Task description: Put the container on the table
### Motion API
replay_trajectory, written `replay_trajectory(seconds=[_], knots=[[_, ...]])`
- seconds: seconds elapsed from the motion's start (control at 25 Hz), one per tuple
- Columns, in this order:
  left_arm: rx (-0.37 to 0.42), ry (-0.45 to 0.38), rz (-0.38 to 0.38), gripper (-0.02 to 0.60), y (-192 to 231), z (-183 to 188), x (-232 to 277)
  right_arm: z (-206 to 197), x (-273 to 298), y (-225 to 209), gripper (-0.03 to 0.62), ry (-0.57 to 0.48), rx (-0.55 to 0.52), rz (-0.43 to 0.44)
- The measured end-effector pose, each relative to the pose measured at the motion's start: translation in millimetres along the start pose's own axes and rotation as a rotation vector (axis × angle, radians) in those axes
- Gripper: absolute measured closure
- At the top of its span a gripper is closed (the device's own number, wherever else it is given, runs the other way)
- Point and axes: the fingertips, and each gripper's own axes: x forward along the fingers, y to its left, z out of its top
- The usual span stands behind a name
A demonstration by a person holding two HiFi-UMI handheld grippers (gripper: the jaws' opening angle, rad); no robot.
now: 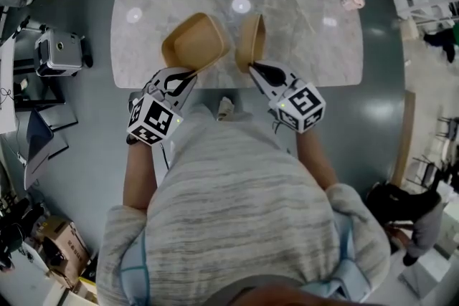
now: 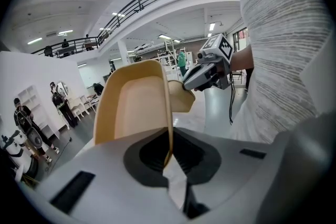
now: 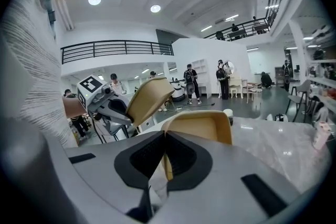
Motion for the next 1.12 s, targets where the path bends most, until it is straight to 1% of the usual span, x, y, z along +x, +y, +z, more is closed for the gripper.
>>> replay_trajectory(seconds=[0.16, 0.4, 0.8, 1.12], knots=[[-0.005, 0.004, -0.011, 0.572, 8, -2, 9, 1, 11, -5, 0.582, 0.018, -0.012, 0.022], [-0.014, 0.015, -0.047, 0.574, 12, -8, 18, -12, 26, -16, 0.582, 0.056, -0.008, 0.013], [-0.028, 0.046, -0.086, 0.574, 21, -24, 30, -61, 60, -46, 0.583, 0.22, -0.021, -0.022], [-0.052, 0.082, -0.109, 0.572, 25, -44, 41, -92, 85, -57, 0.582, 0.318, -0.037, -0.024]])
